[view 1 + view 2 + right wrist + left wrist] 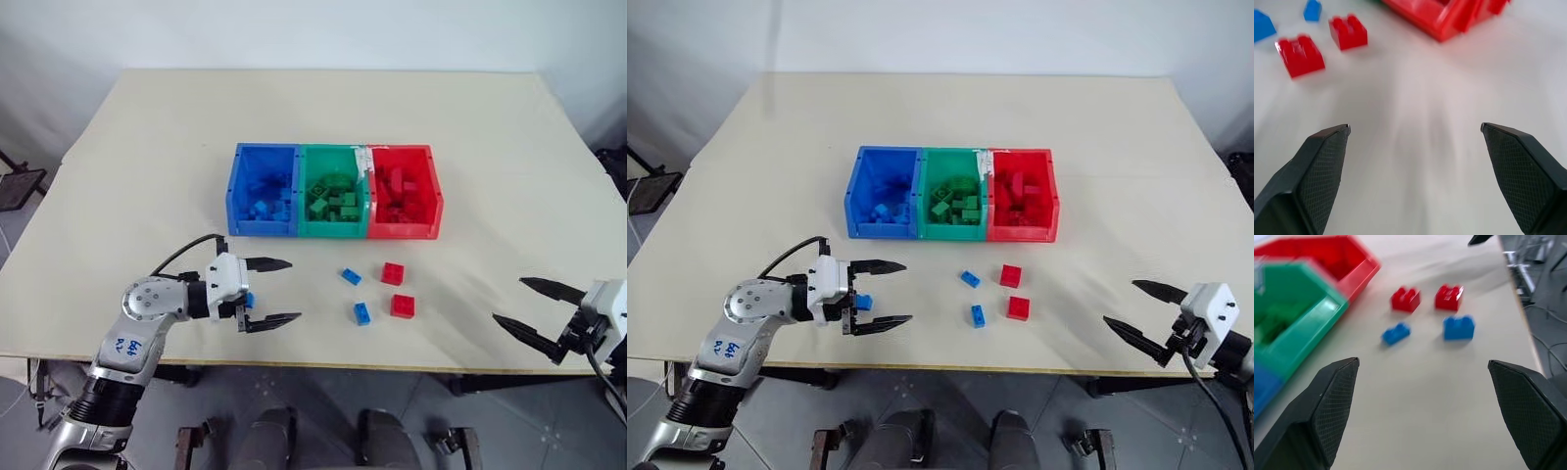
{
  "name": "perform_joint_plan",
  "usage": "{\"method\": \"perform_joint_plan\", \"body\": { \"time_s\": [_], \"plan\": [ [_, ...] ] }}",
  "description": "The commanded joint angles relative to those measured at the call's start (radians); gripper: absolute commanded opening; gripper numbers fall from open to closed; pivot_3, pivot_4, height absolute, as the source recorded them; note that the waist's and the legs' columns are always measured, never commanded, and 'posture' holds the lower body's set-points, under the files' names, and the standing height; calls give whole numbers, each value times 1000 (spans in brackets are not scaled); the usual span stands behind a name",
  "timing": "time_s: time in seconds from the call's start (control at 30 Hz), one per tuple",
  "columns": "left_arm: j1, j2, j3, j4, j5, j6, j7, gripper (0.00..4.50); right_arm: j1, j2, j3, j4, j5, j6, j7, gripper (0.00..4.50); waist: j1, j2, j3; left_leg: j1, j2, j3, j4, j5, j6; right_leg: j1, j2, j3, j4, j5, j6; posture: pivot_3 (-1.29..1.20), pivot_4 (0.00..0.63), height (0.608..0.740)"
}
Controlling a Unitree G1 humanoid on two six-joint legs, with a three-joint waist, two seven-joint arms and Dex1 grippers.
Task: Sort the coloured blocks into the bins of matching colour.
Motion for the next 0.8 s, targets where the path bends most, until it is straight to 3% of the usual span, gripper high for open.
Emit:
{"method": "perform_joint_plan", "body": {
  "time_s": [0.03, 0.47, 0.77, 0.8],
  "plan": [
    [3, 10, 30, -31, -9, -1, 11, 4483, -64, -28, 42, -3, 4, -1, 44, 4500, -11, 0, 0, 0, 1, 1, 0, 0, 0, 0, 1, 1, 0, 0, 0, 0, 150, 740],
    [214, 116, 241, -49, -42, 15, 47, 4483, -363, 6, 443, -23, -120, 186, 131, 4500, -11, 0, 0, 2, 13, 5, 2, -4, -4, -2, 7, 5, -1, 0, -1, 0, 150, 740],
    [298, 114, 292, -123, -57, 45, 89, 4483, -432, 81, 561, 17, -187, 205, 101, 4500, 1, 0, 0, 2, 13, 5, 3, -5, -4, -2, 7, 6, -1, 0, -1, 0, 150, 740],
    [300, 115, 292, -127, -60, 47, 91, 4495, -433, 86, 563, 19, -192, 204, 94, 4311, 0, 0, 0, 2, 13, 5, 3, -5, -4, -2, 7, 6, -1, 0, -1, 0, 150, 740]
  ]
}}
